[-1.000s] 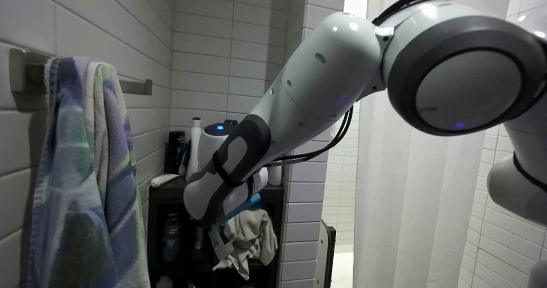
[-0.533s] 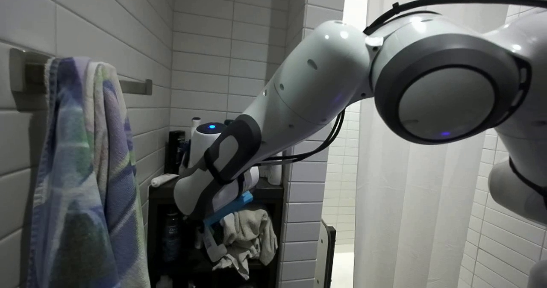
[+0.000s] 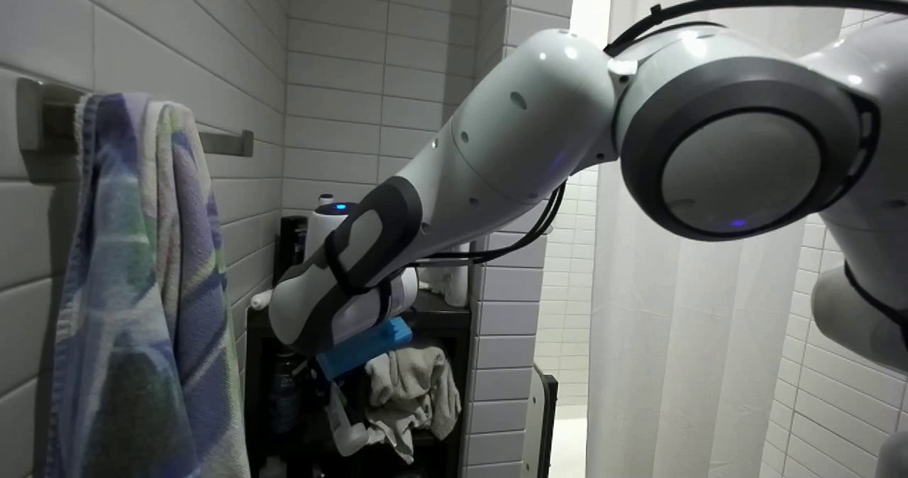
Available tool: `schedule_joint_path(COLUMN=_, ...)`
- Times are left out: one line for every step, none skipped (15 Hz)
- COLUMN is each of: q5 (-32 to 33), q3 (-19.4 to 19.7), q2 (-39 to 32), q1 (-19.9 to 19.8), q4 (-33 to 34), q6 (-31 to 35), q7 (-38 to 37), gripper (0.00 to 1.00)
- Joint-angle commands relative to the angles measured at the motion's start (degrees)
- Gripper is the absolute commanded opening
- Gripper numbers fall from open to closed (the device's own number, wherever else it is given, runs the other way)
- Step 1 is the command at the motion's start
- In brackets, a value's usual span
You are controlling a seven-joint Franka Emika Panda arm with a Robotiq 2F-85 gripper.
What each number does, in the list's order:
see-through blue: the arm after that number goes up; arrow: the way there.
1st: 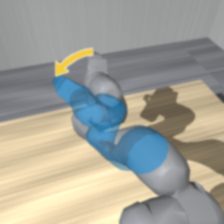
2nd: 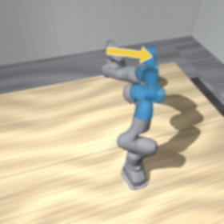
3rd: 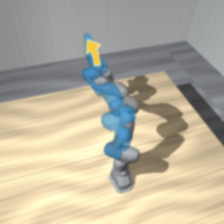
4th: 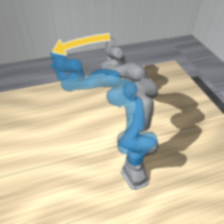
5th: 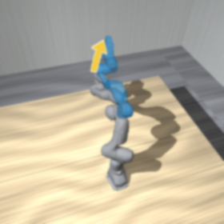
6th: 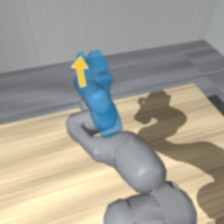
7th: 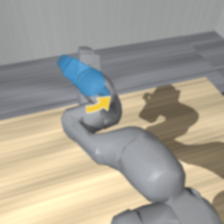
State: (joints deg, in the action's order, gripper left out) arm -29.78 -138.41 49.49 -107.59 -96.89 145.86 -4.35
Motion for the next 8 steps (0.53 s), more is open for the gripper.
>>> schedule_joint_path(q5=-2.39, q3=0.08, q2=0.05, q1=-0.43, q4=0.89, q6=-2.32, q7=1.95, gripper=0.03)
schedule_joint_path(q5=-2.42, q3=0.28, q2=-0.16, q1=0.13, q4=0.29, q6=-2.62, q7=2.41, gripper=0.03)
schedule_joint_path(q5=-2.27, q3=0.45, q2=-0.40, q1=0.68, q4=-0.43, q6=-2.94, q7=2.66, gripper=0.03)
schedule_joint_path(q5=-1.99, q3=1.02, q2=-0.58, q1=1.26, q4=-1.01, q6=-2.69, q7=2.75, gripper=0.03)
schedule_joint_path(q5=-0.37, q3=3.95, q2=0.15, q1=2.89, q4=-0.92, q6=-1.22, q7=0.85, gripper=0.03)
schedule_joint_path(q5=0.63, q3=6.01, q2=0.14, q1=3.84, q4=-0.77, q6=0.11, q7=0.12, gripper=0.03)
schedule_joint_path(q5=1.79, q3=9.21, q2=-0.12, q1=5.09, q4=-0.10, q6=1.57, q7=-0.92, gripper=0.03)
schedule_joint_path(q5=2.39, q3=11.54, q2=-0.65, q1=5.80, q4=0.60, q6=1.98, q7=-1.57, gripper=0.03)
